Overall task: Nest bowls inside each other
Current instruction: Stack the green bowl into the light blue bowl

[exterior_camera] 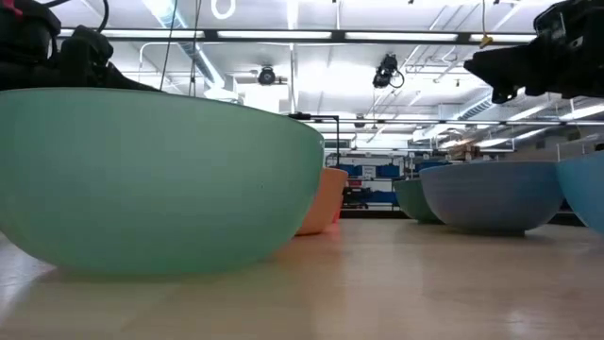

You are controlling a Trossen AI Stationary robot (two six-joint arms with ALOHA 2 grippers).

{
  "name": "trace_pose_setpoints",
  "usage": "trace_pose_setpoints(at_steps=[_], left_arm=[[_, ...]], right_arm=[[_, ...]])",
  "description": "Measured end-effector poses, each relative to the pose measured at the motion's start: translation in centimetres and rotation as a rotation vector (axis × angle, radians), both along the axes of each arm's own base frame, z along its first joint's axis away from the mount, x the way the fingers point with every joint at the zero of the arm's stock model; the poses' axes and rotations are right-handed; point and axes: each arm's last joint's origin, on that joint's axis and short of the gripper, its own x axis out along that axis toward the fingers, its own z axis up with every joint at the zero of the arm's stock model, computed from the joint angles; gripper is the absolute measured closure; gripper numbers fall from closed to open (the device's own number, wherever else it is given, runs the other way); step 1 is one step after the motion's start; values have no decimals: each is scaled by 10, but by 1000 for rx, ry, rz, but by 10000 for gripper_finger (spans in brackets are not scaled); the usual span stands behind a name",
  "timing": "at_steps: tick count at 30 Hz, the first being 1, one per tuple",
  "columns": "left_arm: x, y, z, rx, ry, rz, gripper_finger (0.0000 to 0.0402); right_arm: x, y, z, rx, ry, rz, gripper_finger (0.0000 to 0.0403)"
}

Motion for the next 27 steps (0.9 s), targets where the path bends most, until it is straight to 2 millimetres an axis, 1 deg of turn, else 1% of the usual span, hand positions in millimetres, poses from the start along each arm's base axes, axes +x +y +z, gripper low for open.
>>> trace_pose_setpoints(at_steps=[4, 7, 10, 19, 22, 25, 27], left_arm=[[0, 0, 4, -17, -45, -1, 330], [-1, 0, 8, -83, -116, -8, 330], [-1, 0, 13, -137, -186, -19, 330], [-5, -1, 27, -102, -327, -34, 329], [-6, -2, 31, -104, -373, -41, 329], [-6, -2, 32, -101, -386, -43, 329], [-6, -2, 32, -101, -384, -42, 329]], right_arm=[[-1, 0, 5, 29, -52, 10, 302], [-1, 0, 5, 36, -57, 12, 302], [-1, 0, 5, 87, -61, 24, 302], [-2, 0, 8, 112, -93, 34, 302], [-3, 1, 11, 190, -125, 61, 302], [-4, 1, 15, 290, -168, 96, 302], [-5, 1, 17, 328, -178, 109, 302]])
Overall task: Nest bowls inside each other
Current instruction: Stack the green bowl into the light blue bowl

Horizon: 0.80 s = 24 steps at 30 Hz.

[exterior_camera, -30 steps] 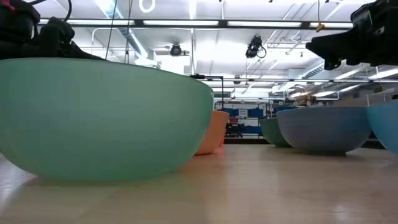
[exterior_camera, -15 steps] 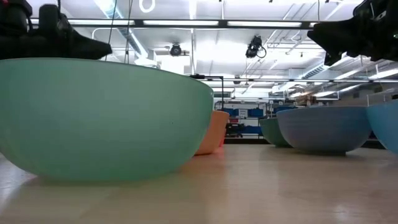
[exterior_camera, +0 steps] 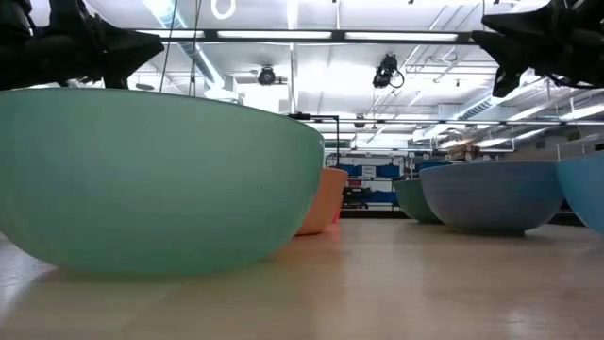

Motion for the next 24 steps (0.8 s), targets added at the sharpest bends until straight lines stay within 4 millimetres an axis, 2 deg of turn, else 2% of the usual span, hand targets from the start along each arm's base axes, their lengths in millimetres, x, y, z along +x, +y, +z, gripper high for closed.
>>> trace_pose_setpoints(at_steps=[6, 14, 19, 24], left_arm=[[1, -1, 4, -2, 54, -39, 327], [2, -2, 30, -77, 328, -94, 288], [11, -1, 42, -140, 524, -138, 257], [29, 1, 49, -195, 666, -233, 252]], right_arm=[[-2, 1, 9, -14, -24, -1, 292], [1, 0, 20, -40, 4, -24, 241], [8, -2, 35, -76, 151, -62, 213], [16, -5, 59, -68, 360, -86, 206]])
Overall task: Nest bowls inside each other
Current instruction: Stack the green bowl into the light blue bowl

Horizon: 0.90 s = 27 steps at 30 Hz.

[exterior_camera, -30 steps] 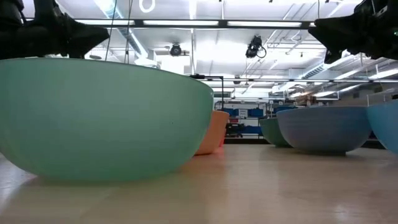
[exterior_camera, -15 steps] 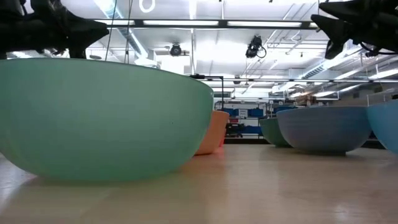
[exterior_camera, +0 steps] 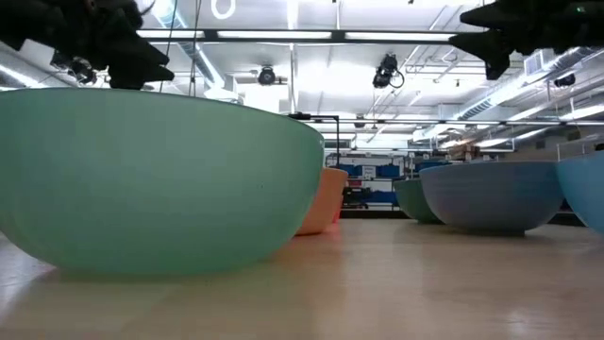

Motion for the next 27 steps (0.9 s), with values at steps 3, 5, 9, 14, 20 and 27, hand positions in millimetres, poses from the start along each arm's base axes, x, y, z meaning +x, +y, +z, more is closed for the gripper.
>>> trace_pose_setpoints(at_steps=[3, 5, 9, 14, 20, 27], left_arm=[[16, -3, -2, -95, 80, -87, 253], [25, -6, -8, -157, 167, -132, 254], [43, -19, -22, -232, 311, -222, 254], [68, -41, -25, -250, 360, -338, 254], [93, -63, -15, -211, 467, -376, 254], [112, -80, -30, -90, 717, -343, 254]], right_arm=[[2, 0, 20, 31, 97, -1, 208], [0, 0, 34, 58, 141, -2, 210], [-3, 1, 58, 104, 214, -12, 217], [-8, -1, 67, 148, 376, -95, 225], [-3, -2, 60, 223, 526, -141, 227], [11, -4, 43, 287, 715, -158, 227]])
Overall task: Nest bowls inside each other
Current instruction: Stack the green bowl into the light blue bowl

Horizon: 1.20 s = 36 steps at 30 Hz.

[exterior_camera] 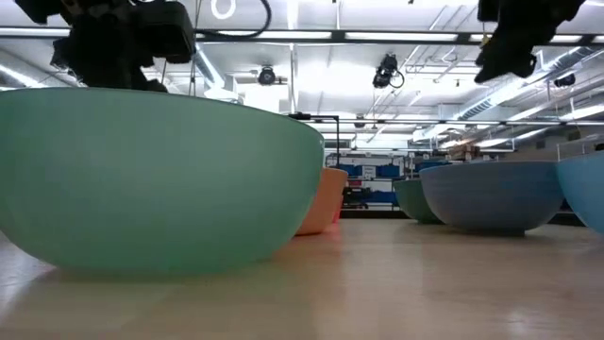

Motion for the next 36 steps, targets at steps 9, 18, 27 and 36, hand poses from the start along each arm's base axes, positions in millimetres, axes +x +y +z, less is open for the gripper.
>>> trace_pose_setpoints(at_steps=[9, 18, 27, 36], left_arm=[[20, -11, -5, -26, 25, -7, 254], [28, -18, -16, -61, 55, 50, 254], [33, -19, -27, -32, 86, 139, 254], [43, -24, -43, -51, 110, 134, 254]], right_arm=[[11, 11, -3, -18, 19, 54, 227], [10, 23, -3, -19, 24, 87, 227], [9, 30, -4, -17, 34, 112, 227], [9, 34, -4, -20, 33, 123, 227]])
